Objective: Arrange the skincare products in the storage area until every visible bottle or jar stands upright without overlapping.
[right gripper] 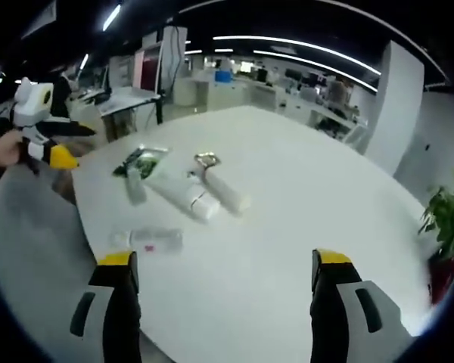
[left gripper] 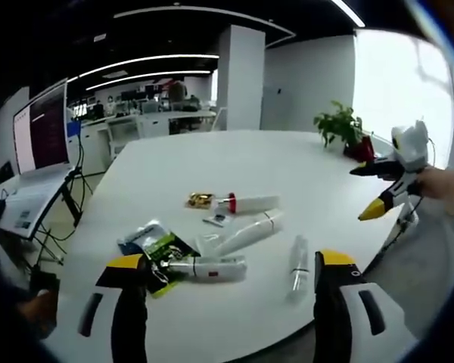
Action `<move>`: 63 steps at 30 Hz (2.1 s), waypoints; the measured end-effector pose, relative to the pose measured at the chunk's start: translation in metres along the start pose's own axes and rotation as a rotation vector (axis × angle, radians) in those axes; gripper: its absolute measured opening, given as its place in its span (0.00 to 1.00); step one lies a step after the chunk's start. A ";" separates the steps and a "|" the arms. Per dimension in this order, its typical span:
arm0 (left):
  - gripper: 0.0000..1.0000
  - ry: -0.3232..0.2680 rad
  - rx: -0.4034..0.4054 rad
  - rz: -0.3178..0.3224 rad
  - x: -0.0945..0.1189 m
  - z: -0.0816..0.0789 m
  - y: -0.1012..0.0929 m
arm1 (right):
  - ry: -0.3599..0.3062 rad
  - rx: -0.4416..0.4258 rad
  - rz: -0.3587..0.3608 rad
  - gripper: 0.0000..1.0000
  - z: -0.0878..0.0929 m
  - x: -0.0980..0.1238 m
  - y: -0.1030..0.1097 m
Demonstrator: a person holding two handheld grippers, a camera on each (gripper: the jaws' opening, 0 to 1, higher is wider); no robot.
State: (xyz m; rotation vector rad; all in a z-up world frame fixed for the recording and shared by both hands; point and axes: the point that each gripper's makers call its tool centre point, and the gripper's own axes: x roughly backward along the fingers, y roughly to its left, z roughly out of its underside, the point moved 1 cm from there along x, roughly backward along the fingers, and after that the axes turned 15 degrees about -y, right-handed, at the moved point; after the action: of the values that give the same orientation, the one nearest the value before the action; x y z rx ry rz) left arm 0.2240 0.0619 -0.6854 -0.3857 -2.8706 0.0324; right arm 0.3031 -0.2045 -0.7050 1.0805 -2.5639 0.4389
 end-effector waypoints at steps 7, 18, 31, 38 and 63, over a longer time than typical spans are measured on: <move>0.82 0.010 -0.023 0.010 0.000 0.001 -0.001 | 0.019 0.045 -0.041 0.92 -0.009 -0.023 -0.007; 0.81 0.018 -0.006 0.011 -0.001 0.003 0.000 | 0.055 0.101 -0.123 0.86 -0.018 -0.064 -0.013; 0.80 0.008 0.013 -0.019 0.001 0.001 0.005 | 0.114 0.127 -0.203 0.72 -0.024 -0.103 -0.018; 0.79 -0.003 0.031 -0.042 0.003 0.000 0.012 | 0.185 0.168 -0.281 0.66 -0.019 -0.127 -0.018; 0.76 -0.001 0.035 -0.097 0.005 0.001 0.023 | 0.326 0.266 -0.486 0.57 -0.005 -0.227 0.010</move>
State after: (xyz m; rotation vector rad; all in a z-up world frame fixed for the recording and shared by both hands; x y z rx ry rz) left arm 0.2247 0.0852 -0.6867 -0.2399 -2.8811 0.0659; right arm 0.4466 -0.0527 -0.7945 1.5254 -1.9151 0.7638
